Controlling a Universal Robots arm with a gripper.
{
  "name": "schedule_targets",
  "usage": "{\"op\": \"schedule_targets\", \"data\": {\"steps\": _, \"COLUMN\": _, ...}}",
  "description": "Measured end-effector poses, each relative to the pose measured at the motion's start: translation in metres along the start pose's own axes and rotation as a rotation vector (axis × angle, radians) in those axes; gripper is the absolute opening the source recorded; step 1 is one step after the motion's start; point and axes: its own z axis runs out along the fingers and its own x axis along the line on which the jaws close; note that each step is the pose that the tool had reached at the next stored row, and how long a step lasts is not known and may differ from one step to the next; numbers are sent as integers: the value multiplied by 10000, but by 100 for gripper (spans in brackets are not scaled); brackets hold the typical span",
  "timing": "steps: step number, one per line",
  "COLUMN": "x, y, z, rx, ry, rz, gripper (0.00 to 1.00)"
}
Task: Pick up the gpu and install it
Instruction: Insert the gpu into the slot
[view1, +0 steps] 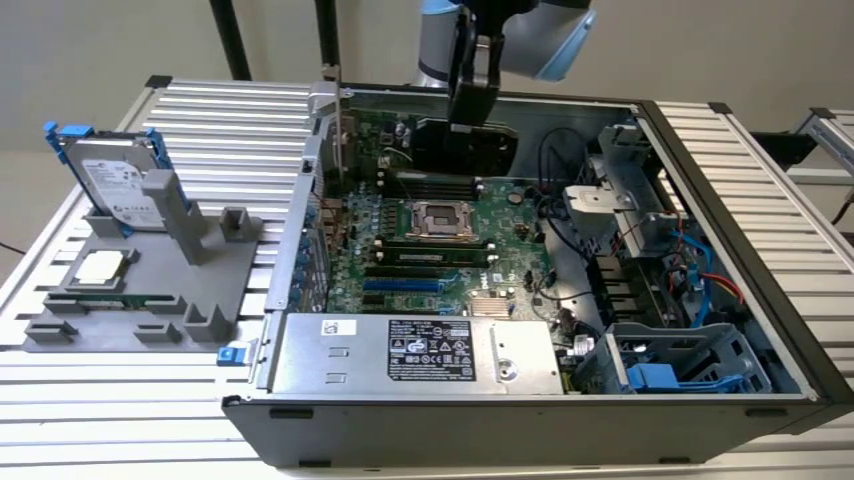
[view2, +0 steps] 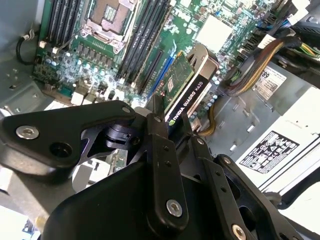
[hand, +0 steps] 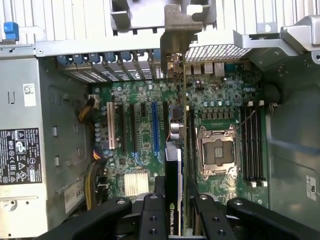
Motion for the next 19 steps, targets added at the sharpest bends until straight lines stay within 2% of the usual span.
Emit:
{"op": "schedule_targets", "data": {"steps": 5, "x": -1, "y": -7, "z": 62, "rx": -5, "ry": -64, "rz": -2, "gripper": 0}}
{"op": "schedule_targets", "data": {"steps": 19, "x": -14, "y": -94, "z": 130, "rx": -6, "ry": -67, "rz": -3, "gripper": 0}}
